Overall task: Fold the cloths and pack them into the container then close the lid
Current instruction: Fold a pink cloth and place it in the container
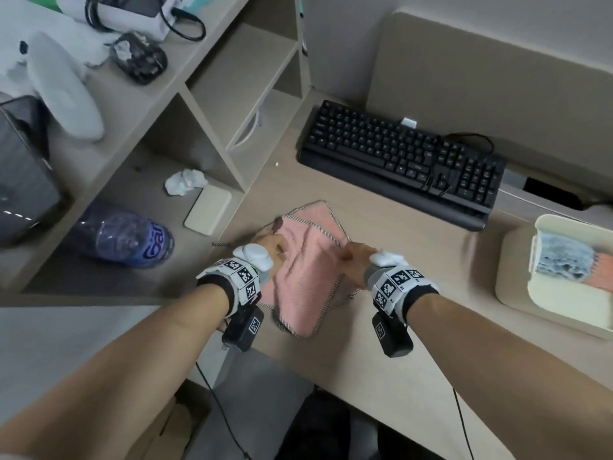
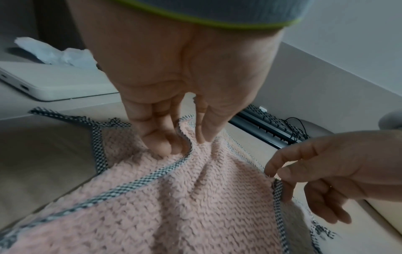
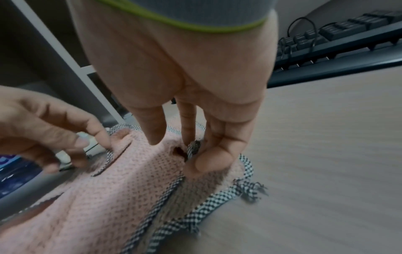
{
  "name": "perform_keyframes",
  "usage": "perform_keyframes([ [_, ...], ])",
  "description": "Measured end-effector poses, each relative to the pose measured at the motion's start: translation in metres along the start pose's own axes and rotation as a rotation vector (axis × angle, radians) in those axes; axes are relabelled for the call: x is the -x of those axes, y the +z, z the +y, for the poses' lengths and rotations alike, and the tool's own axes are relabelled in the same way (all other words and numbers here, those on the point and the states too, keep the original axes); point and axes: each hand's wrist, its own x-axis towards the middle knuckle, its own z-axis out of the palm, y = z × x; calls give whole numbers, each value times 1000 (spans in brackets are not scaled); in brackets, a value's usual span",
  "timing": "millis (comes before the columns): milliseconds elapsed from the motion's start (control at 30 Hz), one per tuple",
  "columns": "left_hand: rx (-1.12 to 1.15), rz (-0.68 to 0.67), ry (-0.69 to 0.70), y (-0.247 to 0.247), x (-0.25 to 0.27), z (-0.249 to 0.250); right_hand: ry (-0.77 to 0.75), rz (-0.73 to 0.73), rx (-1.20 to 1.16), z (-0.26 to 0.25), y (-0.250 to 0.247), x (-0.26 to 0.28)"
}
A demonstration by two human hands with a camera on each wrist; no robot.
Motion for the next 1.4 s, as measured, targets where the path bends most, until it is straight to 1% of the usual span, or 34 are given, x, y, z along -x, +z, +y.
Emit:
perform_keyframes([
  [67, -43, -13, -40, 2, -7, -2, 1, -34, -19, 2, 5, -7],
  [133, -73, -6, -81, 4, -11, -3, 33, -26, -65, 1, 3, -2],
  [233, -59, 28, -92, 4, -10, -3, 35, -6, -145, 0, -3, 6],
  [267, -45, 48, -96, 3, -8, -4, 41, 5, -170, -1, -7, 12],
  [333, 18, 94, -106, 1, -1, -1, 35, 14, -312, -1, -15, 17],
  [400, 122, 126, -109, -3, 4, 2, 30, -19, -436, -2, -22, 19],
  [467, 183, 188, -108, -12, 11, 9, -8, -10, -481, 0, -35, 27],
  [567, 205, 237, -113, -24, 23, 22, -73, 54, -461, 6, -52, 42],
  [667, 201, 259, -118, -30, 35, 41, -82, 75, -420, 17, -66, 59],
  [767, 234, 222, -131, -30, 45, 55, -40, 74, -398, 31, -78, 74],
  [833, 216, 185, -132, -25, 50, 62, -26, 78, -328, 44, -86, 84],
  [933, 254, 178, -117, -14, 55, 83, -16, 62, -275, 70, -97, 98],
  [1000, 304, 165, -72, -9, 59, 99, -27, 55, -287, 77, -99, 103],
  [1100, 286, 184, 20, 0, 67, 125, -40, 59, -305, 88, -105, 112],
  [1167, 287, 191, 56, 4, 69, 137, -31, 73, -332, 93, -109, 118],
  [1233, 319, 191, 58, 4, 68, 147, -23, 87, -356, 100, -113, 122],
  [1400, 395, 190, 50, 2, 72, 166, -20, 67, -446, 114, -120, 124],
])
